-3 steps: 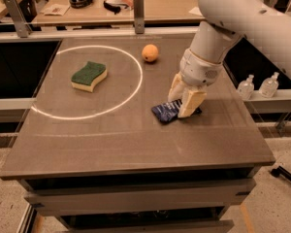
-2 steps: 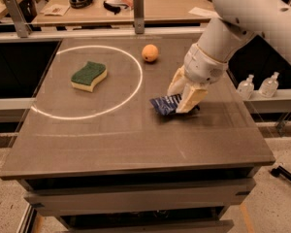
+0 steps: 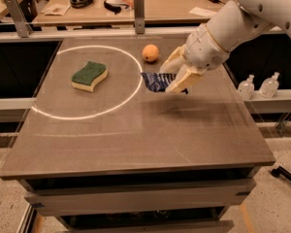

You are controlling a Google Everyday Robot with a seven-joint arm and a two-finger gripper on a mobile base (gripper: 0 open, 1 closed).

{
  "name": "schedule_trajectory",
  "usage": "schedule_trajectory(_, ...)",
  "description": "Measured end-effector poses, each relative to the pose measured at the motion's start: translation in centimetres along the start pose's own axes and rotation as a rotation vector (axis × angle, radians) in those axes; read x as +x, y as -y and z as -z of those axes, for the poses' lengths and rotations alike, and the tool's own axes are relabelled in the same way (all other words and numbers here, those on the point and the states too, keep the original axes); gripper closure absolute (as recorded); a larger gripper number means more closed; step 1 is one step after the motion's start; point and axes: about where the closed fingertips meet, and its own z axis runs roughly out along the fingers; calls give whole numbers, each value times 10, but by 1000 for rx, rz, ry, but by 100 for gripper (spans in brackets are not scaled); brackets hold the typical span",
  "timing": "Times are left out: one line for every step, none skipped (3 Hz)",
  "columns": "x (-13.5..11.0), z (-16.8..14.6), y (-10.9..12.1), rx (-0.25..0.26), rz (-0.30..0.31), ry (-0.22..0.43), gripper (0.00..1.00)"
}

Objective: Move rxbar blueberry near sponge

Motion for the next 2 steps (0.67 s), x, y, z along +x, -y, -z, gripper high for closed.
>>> schedule_trajectory(-1,-2,33,65,-11,6,100)
schedule_trajectory(-7,-22,77,89,-13,4,100)
